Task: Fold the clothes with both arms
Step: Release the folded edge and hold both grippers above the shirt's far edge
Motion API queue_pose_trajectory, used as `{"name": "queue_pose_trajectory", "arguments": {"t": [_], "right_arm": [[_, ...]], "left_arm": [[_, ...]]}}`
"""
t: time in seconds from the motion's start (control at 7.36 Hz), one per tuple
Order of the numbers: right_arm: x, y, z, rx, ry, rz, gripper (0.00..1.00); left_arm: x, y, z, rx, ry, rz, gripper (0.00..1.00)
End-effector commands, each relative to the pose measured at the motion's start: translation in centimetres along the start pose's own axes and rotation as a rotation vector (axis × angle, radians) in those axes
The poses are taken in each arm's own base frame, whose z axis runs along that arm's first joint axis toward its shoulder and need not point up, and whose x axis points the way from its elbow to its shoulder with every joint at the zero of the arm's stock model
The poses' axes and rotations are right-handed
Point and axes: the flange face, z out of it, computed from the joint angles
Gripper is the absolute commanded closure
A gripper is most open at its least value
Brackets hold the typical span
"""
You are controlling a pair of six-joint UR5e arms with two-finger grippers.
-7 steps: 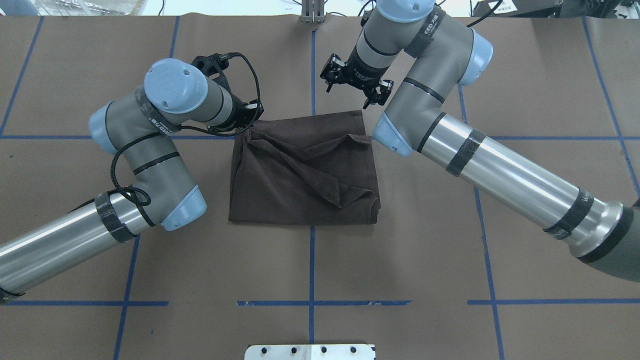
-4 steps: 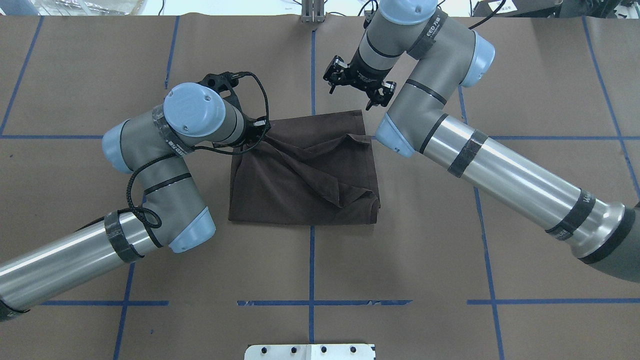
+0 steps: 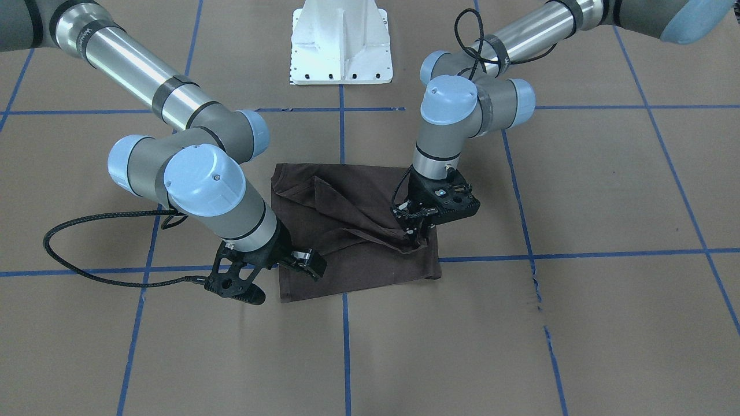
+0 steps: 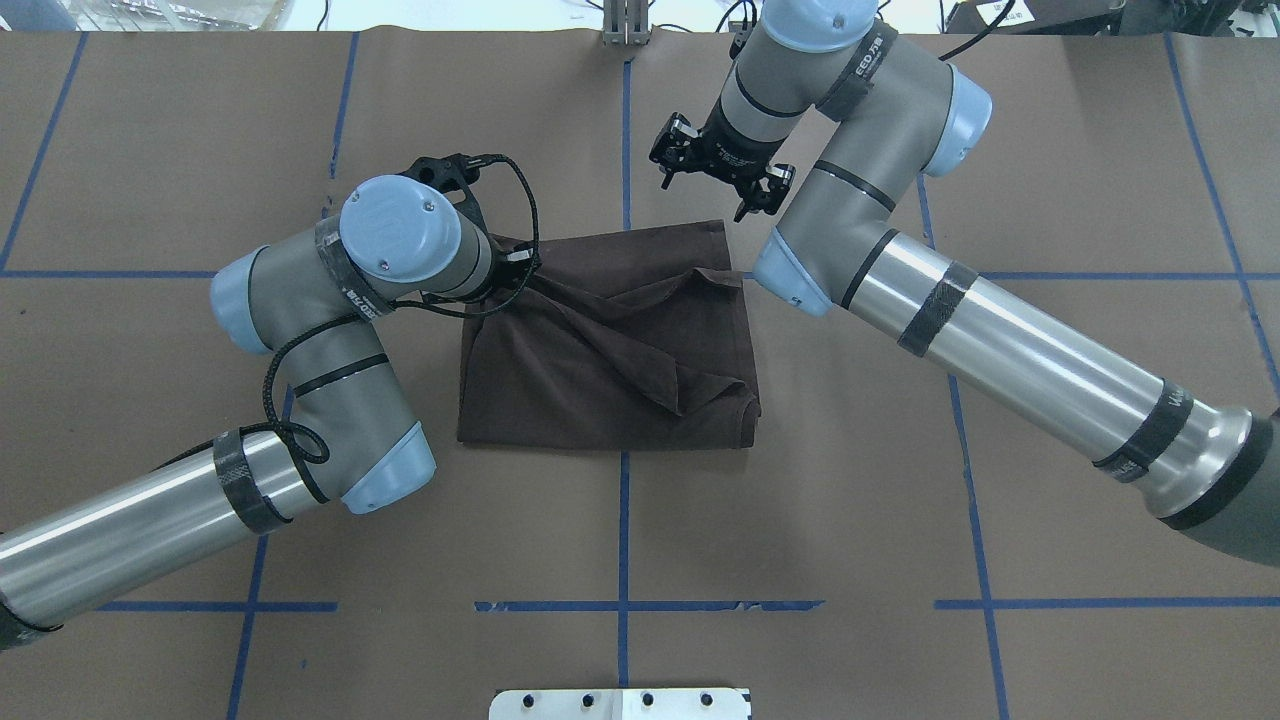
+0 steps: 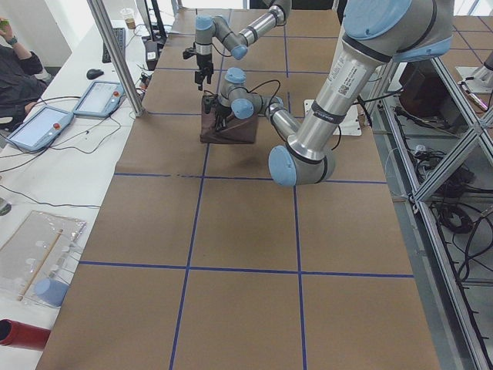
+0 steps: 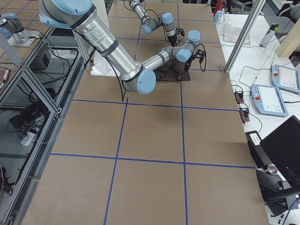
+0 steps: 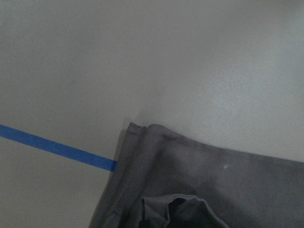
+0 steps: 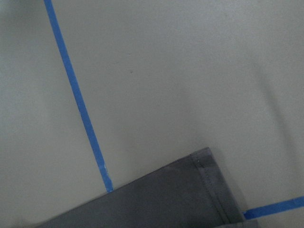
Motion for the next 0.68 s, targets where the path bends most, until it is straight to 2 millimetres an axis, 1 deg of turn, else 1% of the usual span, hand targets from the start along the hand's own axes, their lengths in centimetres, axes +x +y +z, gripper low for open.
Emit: {"name": "queue_pose_trajectory", "arguments": {"t": [0.0,0.27,0.54], "right_arm": [[0.3,-0.1,0.2,0.0,0.003,0.002,0.0],[0.6,-0.2,0.4,-0.001,0.006,0.001,0.0],[0.7,-0.2,0.4,0.001,0.007,0.002,0.0]], "left_arm": [[0.1,-0.6,-0.2,0.025,-0.004,0.002,0.64],[0.5,-0.8,-0.4,0.049,0.0,0.018,0.64],[1.2,-1.2,1.1,0.057,-0.026,0.022,0.64]]}}
